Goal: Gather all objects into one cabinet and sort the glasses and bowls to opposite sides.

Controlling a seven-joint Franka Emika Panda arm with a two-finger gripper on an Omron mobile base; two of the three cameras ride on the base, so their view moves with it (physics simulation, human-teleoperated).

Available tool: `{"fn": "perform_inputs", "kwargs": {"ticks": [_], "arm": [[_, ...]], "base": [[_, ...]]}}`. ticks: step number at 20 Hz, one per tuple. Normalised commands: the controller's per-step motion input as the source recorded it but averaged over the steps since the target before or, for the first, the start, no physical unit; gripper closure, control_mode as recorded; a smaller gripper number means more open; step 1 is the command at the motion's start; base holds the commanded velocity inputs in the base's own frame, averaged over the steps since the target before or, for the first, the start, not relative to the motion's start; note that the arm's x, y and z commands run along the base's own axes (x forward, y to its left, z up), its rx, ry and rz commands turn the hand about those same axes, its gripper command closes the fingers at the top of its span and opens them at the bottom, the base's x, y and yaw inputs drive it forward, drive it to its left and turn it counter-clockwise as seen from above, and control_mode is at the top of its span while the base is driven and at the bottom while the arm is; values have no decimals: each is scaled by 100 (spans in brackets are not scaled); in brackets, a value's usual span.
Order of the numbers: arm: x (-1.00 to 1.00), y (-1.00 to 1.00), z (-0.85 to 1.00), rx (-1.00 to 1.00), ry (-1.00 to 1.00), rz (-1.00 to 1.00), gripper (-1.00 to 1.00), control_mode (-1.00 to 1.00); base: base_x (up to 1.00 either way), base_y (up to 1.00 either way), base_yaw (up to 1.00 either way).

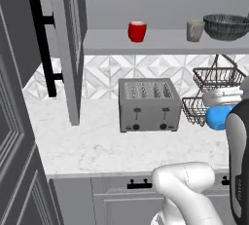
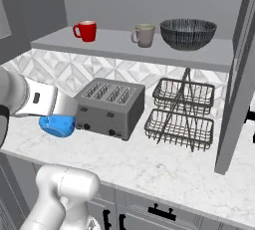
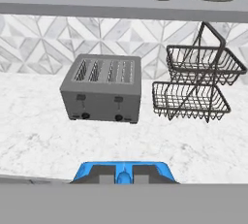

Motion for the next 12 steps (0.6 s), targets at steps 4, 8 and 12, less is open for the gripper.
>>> {"fn": "perform_inputs", "kwargs": {"ticks": [4,8,12], "arm": [[0,0,0,0,0,0,100,100],[0,0,0,0,0,0,100,100],[0,0,0,0,0,0,100,100]], "base": [[100,1,-7],[79,16,-2],[83,22,-4]]}}
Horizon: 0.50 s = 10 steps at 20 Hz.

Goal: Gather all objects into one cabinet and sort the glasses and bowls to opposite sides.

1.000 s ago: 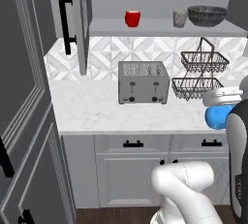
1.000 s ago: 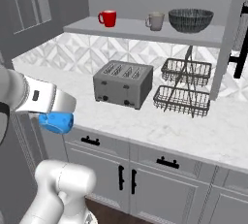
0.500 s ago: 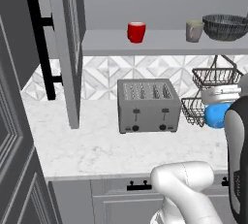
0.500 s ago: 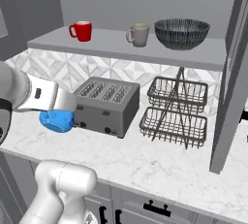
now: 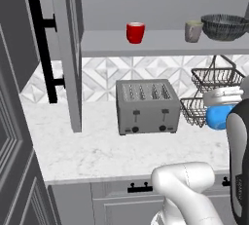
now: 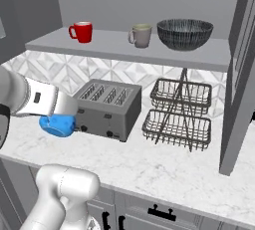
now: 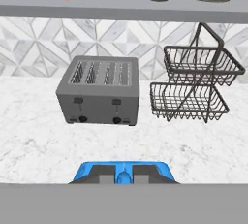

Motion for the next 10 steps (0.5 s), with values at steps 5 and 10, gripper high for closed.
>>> {"fn": "perform_inputs", "kwargs": {"ticks": [5,10], "arm": [[0,0,0,0,0,0,100,100],[38,10,0,-1,-11,-1,100,-100]], "base": [[74,17,-3],[11,3,0]]}}
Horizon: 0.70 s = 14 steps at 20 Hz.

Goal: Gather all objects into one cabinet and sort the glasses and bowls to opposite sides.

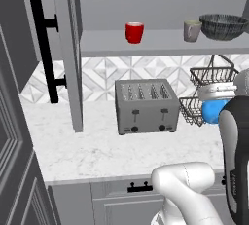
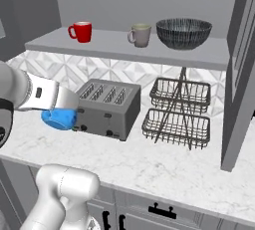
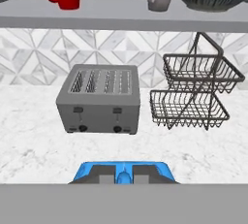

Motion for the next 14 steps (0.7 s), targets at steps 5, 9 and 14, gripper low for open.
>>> {"fn": "perform_inputs", "kwargs": {"ticks": [5,9,14], "arm": [[26,11,1,-2,-20,0,100,-100],[12,14,8,-5,-30,0,100,-100],[0,3,10,-4,-33,0,100,-100]], "base": [[0,0,0],[0,0,0],[0,0,0]]}}
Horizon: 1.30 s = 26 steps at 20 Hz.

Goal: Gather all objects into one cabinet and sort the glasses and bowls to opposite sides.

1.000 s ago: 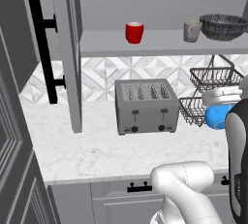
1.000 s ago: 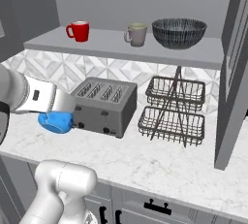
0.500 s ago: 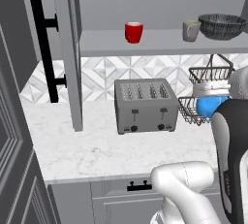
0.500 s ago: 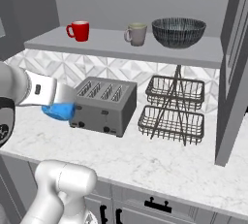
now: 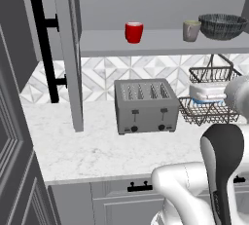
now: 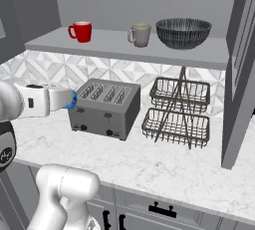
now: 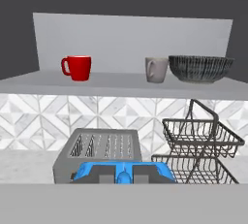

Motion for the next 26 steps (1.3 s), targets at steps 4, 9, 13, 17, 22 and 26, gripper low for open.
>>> {"fn": "perform_inputs", "kwargs": {"ticks": [4,9,13,17,22,26], "arm": [[-4,0,20,-3,-31,0,100,-100],[-27,0,34,-4,-34,0,100,-100],[-57,0,17,-9,-33,0,100,-100],[-49,0,15,-9,-31,0,100,-100],[-10,0,20,-7,-32,0,100,-100],[25,1,5,-3,-28,0,100,-100]], "base": [[0,0,0],[0,0,0],[0,0,0],[0,0,0],[0,0,0],[0,0,0]]}}
